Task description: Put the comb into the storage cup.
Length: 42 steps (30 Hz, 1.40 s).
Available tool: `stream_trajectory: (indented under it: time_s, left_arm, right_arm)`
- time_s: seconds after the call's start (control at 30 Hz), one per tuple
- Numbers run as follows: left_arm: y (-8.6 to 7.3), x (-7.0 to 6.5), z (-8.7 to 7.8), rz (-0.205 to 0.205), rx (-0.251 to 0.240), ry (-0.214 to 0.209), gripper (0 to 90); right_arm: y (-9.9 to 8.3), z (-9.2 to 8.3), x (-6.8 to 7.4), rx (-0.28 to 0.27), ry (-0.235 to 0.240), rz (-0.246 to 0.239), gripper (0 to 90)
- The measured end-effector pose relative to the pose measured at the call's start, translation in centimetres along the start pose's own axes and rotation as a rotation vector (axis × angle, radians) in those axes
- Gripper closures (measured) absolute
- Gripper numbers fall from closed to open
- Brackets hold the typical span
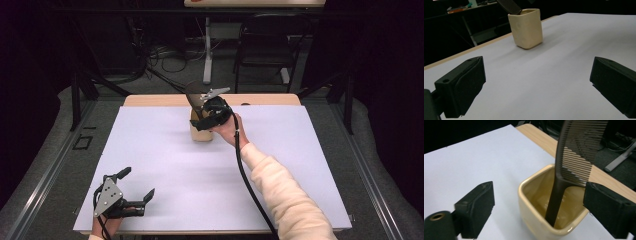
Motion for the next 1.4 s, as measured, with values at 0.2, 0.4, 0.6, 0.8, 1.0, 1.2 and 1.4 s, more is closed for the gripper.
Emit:
stream_trajectory:
  time_s: [0.2,0.4,0.6,0.8,1.0,1.2,1.4]
  left_arm:
    - [0.0,0.0,-0.2,-0.003,0.0,0.004,0.3]
    - [0.0,0.0,-0.5,-0.003,-0.003,0.009,0.3]
    - [0.0,0.0,-0.7,-0.005,-0.002,0.016,0.3]
    - [0.0,0.0,-0.5,0.0,0.001,0.015,0.3]
    - [0.0,-0.1,-0.4,-0.003,0.005,0.014,0.3]
    - [0.0,-0.1,-0.2,0.001,0.009,0.018,0.3]
    - [-0.1,-0.1,-0.3,0.001,0.012,0.02,0.3]
  right_arm:
    - [-0.4,-0.8,0.5,0.02,0.045,-0.004,1.9]
    - [-0.9,-1.8,0.6,0.036,0.066,0.006,0.0]
    - [-1.4,-3.3,0.4,0.039,0.073,0.007,0.0]
    - [-2.3,-4.9,-0.4,0.037,0.066,0.032,0.0]
    - [-3.3,-6.3,-0.8,0.045,0.066,0.043,0.0]
    - [-4.4,-7.2,-1.0,0.066,0.072,0.044,0.0]
    - [-5.3,-8.2,-1.2,0.067,0.083,0.051,0.0]
Point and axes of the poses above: each handheld gripper's, and its own axes: z roughly forward along the jaws, y roughly out of its top, x roughly to its left, the point moved 1 cm from there along z, roughly forward along the jaws, and after that the axes turned 12 degrees about -x, right-handed, at the moved point
